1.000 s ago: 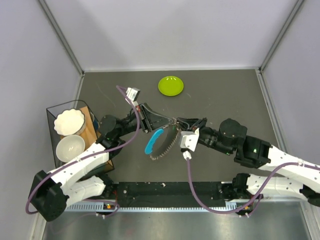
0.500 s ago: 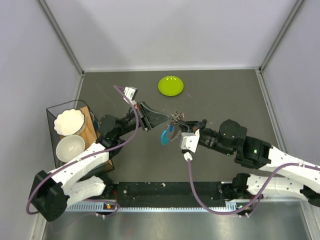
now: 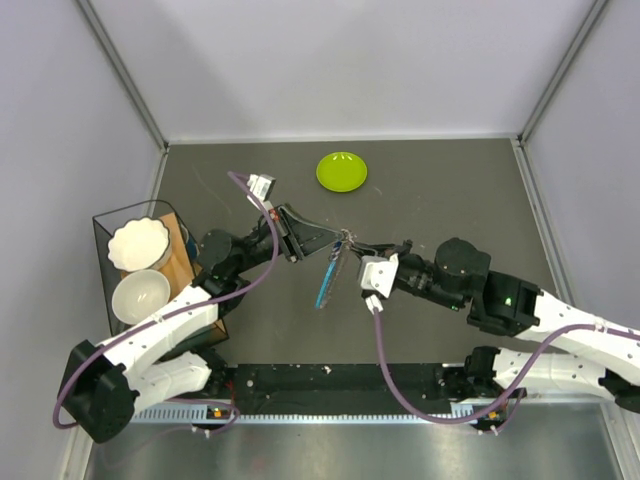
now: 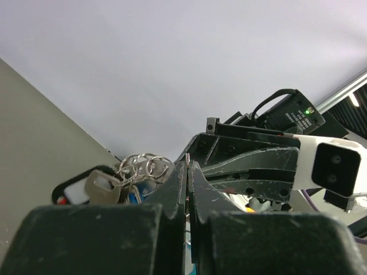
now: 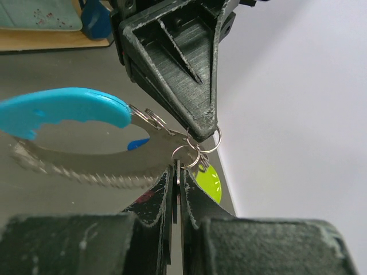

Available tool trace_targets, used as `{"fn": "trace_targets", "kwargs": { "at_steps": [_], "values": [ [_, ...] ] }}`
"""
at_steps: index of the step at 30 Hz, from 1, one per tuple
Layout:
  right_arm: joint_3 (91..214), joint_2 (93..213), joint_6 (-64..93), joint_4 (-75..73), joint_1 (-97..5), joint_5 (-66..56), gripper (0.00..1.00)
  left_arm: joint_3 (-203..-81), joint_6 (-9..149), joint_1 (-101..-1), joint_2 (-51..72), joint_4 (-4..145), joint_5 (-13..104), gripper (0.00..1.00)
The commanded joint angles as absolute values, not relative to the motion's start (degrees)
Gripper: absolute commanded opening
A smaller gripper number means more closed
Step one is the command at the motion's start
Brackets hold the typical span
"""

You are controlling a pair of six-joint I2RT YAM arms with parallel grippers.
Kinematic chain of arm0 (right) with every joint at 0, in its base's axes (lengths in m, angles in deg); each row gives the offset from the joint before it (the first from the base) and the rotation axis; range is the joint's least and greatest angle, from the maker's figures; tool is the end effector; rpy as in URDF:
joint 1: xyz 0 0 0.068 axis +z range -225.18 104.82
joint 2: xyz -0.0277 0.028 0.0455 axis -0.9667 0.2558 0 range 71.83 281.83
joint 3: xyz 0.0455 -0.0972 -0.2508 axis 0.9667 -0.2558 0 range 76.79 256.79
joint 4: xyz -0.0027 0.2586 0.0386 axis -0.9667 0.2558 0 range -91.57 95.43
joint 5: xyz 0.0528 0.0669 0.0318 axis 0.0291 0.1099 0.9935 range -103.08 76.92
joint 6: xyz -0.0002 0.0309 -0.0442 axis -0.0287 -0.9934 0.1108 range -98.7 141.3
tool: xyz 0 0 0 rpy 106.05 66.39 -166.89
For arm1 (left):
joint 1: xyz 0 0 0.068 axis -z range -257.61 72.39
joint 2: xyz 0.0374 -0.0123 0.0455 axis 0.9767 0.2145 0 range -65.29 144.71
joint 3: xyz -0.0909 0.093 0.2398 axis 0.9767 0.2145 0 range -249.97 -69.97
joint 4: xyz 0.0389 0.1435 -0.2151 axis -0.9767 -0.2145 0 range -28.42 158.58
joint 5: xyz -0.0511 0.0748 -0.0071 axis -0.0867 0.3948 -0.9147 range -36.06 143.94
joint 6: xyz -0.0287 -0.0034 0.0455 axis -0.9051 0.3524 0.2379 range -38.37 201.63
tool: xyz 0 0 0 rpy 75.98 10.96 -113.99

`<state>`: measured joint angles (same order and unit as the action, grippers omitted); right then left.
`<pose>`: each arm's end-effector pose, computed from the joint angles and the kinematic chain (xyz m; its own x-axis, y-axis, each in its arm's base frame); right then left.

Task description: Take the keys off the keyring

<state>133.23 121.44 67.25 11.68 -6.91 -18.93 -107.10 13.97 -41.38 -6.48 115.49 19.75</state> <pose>0.0752 0.1787 0.3910 0.6085 -0.4045 -0.6828 -0.6462 0.2468 -0.7221 0.1711 -0.1502 0.3486 -0.7008 -0.4349 -0.5654 0.6597 -0.0937 -0.7456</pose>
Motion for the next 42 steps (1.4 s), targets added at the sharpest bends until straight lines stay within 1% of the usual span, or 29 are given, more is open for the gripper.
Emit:
{"fn": "trace_targets", "kwargs": {
  "at_steps": [1, 11, 18, 31, 36, 42],
  "values": [
    [137.0, 120.5, 61.7, 12.7, -6.0, -19.3, 0.0, -107.3, 17.1, -42.4, -7.0, 119.1, 22.4, 0.0],
    [138.3, 120.2, 58.0, 12.6, -6.1, -18.6, 0.0, -107.1, 20.8, -42.5, -5.4, 117.8, 21.7, 0.0],
    [139.1, 120.8, 56.2, 11.8, -6.3, -20.3, 0.0, -107.0, 23.9, -42.5, -4.6, 116.7, 20.0, 0.0],
    [138.9, 119.5, 50.6, 8.9, -11.5, -17.7, 0.0, -107.0, 24.4, -42.5, -1.9, 118.9, 13.1, 0.0],
    [137.7, 118.9, 50.9, 8.4, -13.4, -16.7, 0.0, -108.3, 23.5, -42.5, -1.0, 118.9, 8.4, 0.0],
    [137.1, 117.9, 51.6, 7.7, -14.3, -16.8, 0.0, -109.9, 22.1, -42.5, 0.9, 118.9, 5.6, 0.0]
  ]
}}
